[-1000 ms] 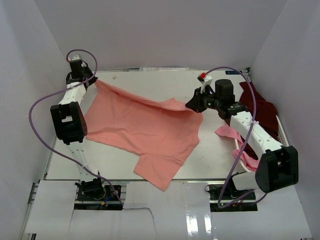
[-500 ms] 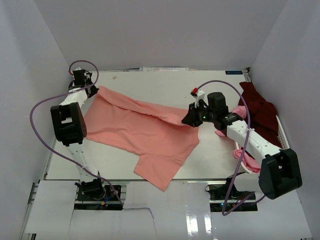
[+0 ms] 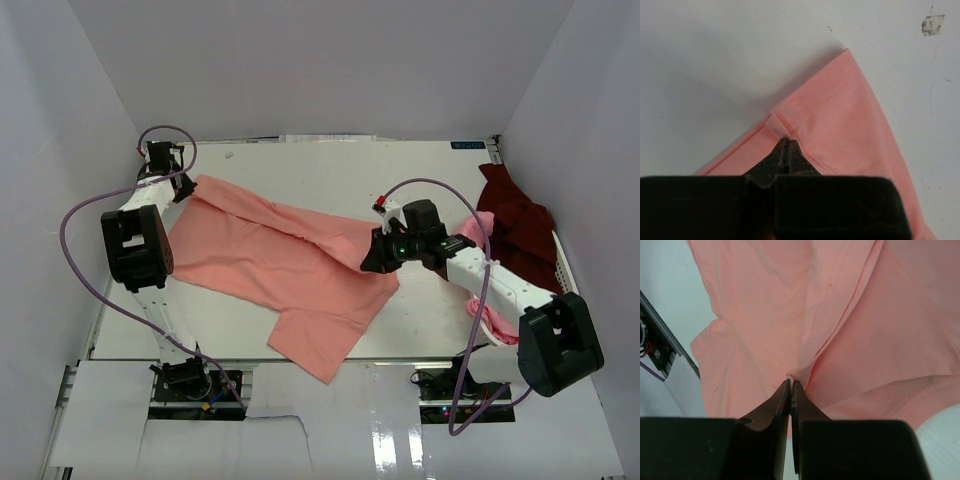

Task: Fold and stack the t-shirts
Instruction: Fold the flattened tshirt in 1/3 of the way

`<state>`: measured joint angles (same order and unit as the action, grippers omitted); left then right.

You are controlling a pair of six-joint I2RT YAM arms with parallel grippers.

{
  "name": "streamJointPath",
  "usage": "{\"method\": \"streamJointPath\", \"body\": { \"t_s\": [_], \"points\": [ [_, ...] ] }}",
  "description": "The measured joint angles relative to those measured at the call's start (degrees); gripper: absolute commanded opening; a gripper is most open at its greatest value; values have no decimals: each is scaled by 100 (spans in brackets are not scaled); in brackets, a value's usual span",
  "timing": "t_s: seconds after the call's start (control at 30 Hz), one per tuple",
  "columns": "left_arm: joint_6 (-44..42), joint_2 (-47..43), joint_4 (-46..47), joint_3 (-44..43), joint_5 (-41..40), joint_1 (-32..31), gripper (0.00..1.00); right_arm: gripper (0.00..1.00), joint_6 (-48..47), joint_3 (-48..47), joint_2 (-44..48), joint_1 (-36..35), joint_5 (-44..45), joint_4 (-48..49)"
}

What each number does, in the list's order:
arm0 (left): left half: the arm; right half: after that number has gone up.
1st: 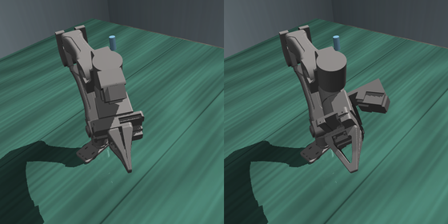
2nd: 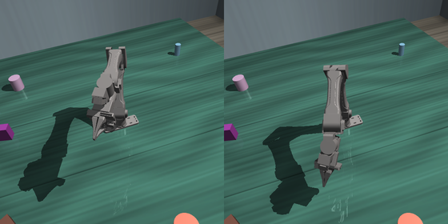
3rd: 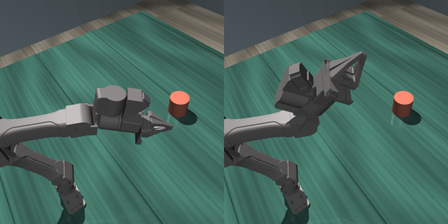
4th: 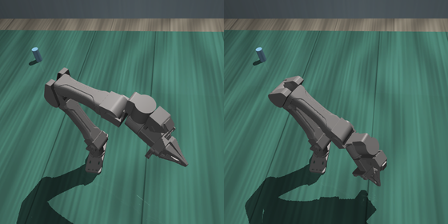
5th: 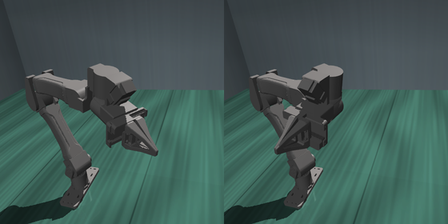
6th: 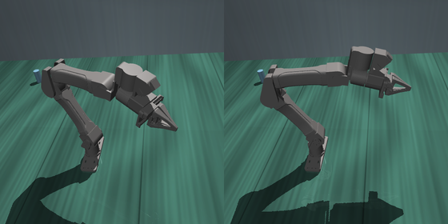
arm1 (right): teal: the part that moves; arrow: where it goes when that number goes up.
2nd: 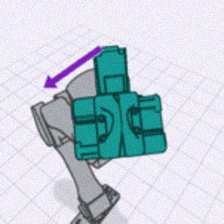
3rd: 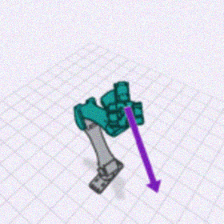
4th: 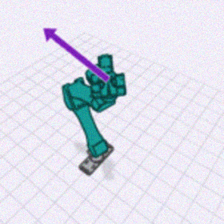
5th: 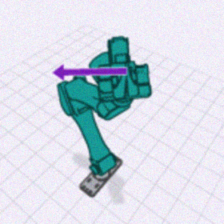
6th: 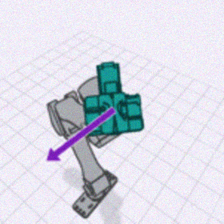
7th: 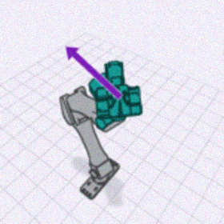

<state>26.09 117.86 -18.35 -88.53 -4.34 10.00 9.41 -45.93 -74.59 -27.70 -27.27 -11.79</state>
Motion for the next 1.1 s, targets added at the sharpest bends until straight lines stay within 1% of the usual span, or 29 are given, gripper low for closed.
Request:
{"method": "streamJointPath", "body": {
  "t_s": [0.13, 0.33, 0.37, 0.43, 0.47, 0.5, 0.63, 0.73, 0.77, 0.83, 0.87, 0.93, 0.97, 1.03, 1.1],
  "points": [
    [37, 0, -120, 0, -20, 0, 0, 8, 96, 0, -267, -149, 7, -234],
    [175, 0, -227, 70, -42, 31, 0, 8, 201, -2, -1058, -317, 142, -713],
    [208, 0, -271, 87, -42, 46, 0, 22, 223, -2, -1143, -326, 166, -778],
    [271, 0, -374, 120, -44, 101, 0, 36, 295, -2, -1252, -348, 251, -901],
    [299, 0, -404, 142, -48, 138, 0, 52, 323, -2, -1270, -352, 330, -966],
    [334, -2, -417, 166, -57, 173, 0, 54, 367, -2, -1268, -354, 411, -1032],
    [400, -39, -483, 304, -162, 269, 0, 55, 422, -146, -1198, -354, 791, -1224],
    [426, -125, -542, 380, -234, 315, 0, 68, 496, -444, -1161, -337, 1008, -1353],
    [435, -151, -544, 380, -236, 321, 0, 70, 507, -544, -1161, -317, 1082, -1379],
    [439, -205, -544, 380, -229, 330, 0, 71, 525, -713, -1158, -280, 1215, -1384],
    [442, -229, -544, 380, -227, 328, 1, 72, 531, -787, -1158, -247, 1268, -1390],
    [442, -273, -542, 380, -210, 328, 10, 72, 540, -946, -1163, -144, 1373, -1434],
    [444, -291, -542, 380, -201, 328, 15, 72, 540, -1047, -1174, -79, 1412, -1451],
    [448, -313, -540, 382, -173, 328, 20, 72, 540, -1292, -1272, 61, 1499, -1502],
    [459, -345, -525, 409, -166, 328, 20, 71, 540, -1574, -1508, 195, 1572, -1480]
  ]
}}
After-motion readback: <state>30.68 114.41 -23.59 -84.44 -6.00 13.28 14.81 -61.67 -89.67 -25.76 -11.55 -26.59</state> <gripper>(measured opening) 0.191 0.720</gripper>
